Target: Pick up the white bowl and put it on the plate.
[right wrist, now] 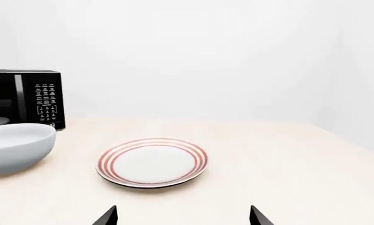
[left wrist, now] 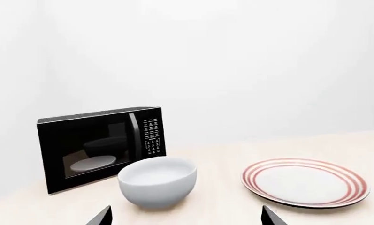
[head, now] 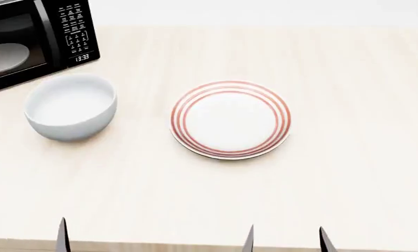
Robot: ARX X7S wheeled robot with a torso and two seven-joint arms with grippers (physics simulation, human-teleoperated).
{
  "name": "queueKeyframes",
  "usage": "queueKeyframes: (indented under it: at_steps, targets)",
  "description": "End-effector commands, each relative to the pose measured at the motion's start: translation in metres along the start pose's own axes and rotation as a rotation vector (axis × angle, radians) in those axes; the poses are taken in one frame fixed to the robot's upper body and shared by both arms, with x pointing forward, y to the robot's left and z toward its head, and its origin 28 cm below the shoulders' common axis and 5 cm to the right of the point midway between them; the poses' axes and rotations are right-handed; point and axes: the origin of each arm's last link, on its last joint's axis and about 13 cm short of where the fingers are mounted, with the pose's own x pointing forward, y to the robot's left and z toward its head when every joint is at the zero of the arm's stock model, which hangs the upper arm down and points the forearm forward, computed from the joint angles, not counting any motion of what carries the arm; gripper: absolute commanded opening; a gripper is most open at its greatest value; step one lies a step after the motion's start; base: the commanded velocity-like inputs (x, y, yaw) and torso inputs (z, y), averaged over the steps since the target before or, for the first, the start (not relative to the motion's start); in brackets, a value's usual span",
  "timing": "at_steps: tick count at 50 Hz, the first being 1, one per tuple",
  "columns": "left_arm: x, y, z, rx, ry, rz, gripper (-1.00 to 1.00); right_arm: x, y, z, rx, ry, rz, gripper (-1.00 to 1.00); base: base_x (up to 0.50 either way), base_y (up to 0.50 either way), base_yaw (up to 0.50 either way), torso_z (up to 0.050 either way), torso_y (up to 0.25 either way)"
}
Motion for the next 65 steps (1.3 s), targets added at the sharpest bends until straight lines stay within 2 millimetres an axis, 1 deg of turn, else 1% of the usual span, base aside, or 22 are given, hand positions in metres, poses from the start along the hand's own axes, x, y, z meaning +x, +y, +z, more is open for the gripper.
queueKeyframes:
  at_steps: [1, 9, 11, 17, 35, 65]
  targets:
    - [-0.006, 0.0, 0.023, -0.003, -0.075, 0.002, 1.0, -0.005, -0.001, 0.026, -0.017, -0.063, -0.015, 1.0, 0.0, 0.0, 0.0, 0.0, 0.0]
    - [-0.009, 0.004, 0.036, -0.019, -0.11, 0.018, 1.0, -0.007, 0.0, 0.033, -0.03, -0.081, -0.017, 1.0, 0.0, 0.0, 0.0, 0.0, 0.0]
    - [-0.009, 0.003, 0.037, -0.042, -0.107, 0.013, 1.0, -0.007, 0.0, 0.034, -0.035, -0.089, -0.023, 1.0, 0.0, 0.0, 0.0, 0.0, 0.0]
    - [-0.01, 0.003, 0.04, -0.027, -0.121, 0.009, 1.0, -0.007, 0.001, 0.034, -0.038, -0.088, -0.023, 1.0, 0.0, 0.0, 0.0, 0.0, 0.0]
    - [-0.011, 0.002, 0.039, -0.049, -0.121, -0.003, 1.0, -0.006, 0.003, 0.03, -0.003, -0.068, -0.007, 1.0, 0.03, 0.0, 0.0, 0.0, 0.0]
    - [-0.012, 0.002, 0.039, -0.04, -0.121, -0.006, 1.0, -0.007, 0.002, 0.03, -0.01, -0.069, -0.003, 1.0, 0.48, 0.0, 0.0, 0.0, 0.0]
